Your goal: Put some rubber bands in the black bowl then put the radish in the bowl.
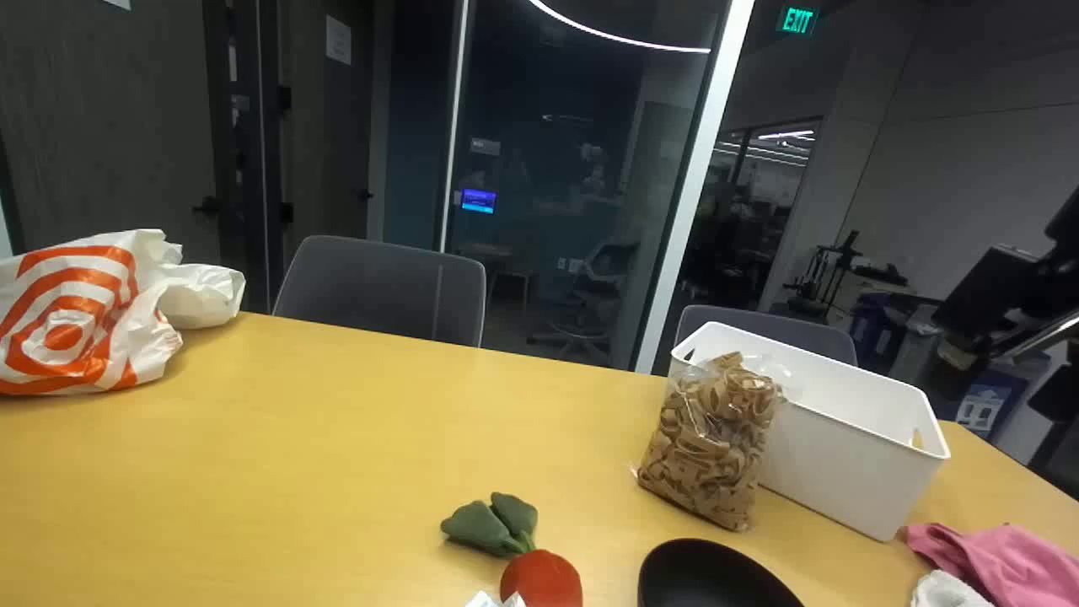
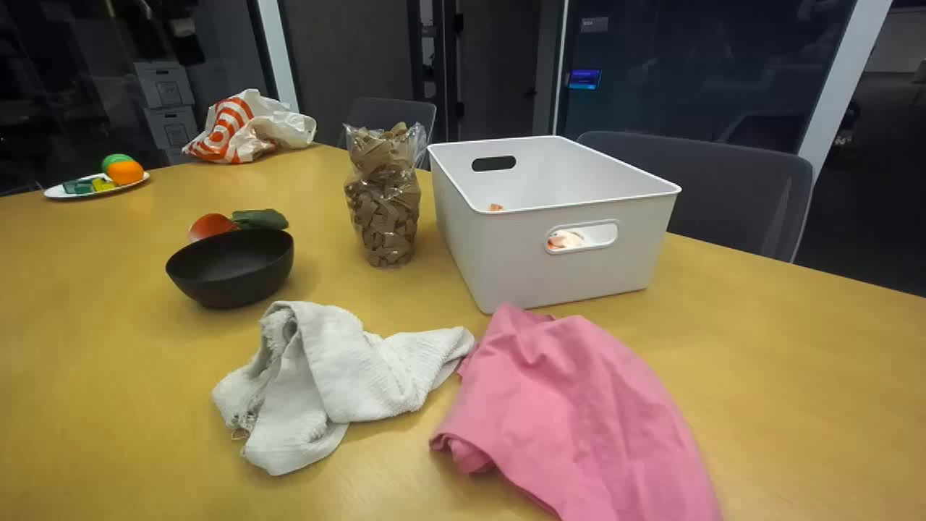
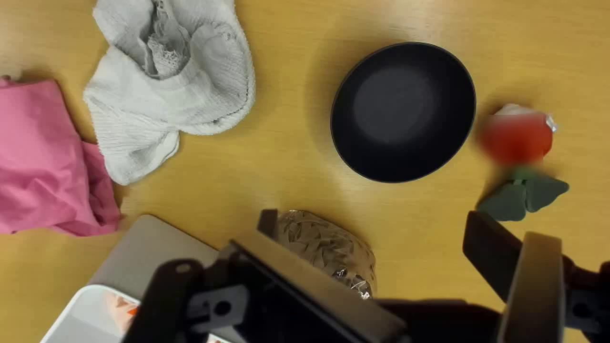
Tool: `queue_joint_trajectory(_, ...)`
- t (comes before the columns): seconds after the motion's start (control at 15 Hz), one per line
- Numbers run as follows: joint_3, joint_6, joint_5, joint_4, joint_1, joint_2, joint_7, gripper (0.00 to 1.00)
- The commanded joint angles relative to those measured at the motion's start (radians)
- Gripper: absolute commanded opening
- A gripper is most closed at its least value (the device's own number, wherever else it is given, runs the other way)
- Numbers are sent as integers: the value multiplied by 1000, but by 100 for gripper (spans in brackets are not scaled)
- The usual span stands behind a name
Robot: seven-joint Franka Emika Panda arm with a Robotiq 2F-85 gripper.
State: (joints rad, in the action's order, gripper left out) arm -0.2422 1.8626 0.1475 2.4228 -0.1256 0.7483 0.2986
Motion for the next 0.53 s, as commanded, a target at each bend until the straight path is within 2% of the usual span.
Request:
queue_joint_trajectory(0.0, 0, -1, 0, -7, 1, 1, -1, 100)
queue_joint_trajectory(0.47, -1, -2, 1, -17, 2, 7, -1, 100)
